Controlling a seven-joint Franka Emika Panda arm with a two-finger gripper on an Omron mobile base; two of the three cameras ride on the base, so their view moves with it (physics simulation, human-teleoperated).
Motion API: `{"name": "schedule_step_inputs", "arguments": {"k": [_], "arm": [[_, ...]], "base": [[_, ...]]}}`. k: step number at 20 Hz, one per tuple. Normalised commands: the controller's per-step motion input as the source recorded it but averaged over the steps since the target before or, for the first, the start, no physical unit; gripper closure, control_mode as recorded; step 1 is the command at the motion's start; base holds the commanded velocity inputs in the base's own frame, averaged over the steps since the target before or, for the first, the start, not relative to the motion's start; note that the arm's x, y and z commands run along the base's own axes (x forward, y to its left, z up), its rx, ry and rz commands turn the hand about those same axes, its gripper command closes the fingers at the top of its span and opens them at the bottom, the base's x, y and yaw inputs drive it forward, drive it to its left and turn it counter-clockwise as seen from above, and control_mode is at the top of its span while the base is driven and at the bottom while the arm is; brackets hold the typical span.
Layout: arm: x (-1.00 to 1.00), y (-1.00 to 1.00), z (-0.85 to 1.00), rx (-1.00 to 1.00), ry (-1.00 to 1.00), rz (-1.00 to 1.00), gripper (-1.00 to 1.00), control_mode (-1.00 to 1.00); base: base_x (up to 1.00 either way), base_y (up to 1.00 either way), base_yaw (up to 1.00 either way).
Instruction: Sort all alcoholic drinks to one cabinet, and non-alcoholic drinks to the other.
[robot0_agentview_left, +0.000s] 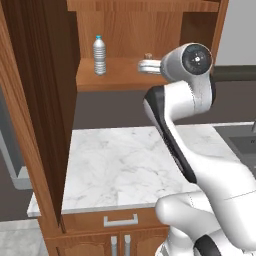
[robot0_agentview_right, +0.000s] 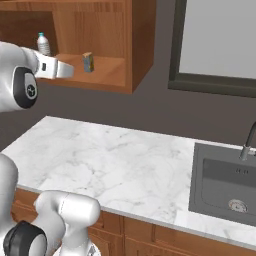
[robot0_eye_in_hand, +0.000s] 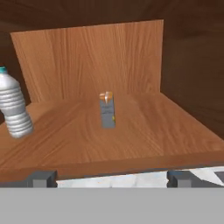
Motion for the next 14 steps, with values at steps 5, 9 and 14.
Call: {"name": "schedule_step_inputs", "arguments": {"k": [5,9,14], "arm": [[-1.0,0.0,0.2,0.07,0.16,0.03,-1.0,-1.0],[-1.0,0.0,0.05,0.07,0.2,0.02,-1.0,-1.0],[-0.86,0.0,0.0,0.04,0.24,0.0,-1.0,-1.0]], "base": [[0.0,0.0,0.0],[0.0,0.0,0.0],[0.0,0.0,0.0]]}}
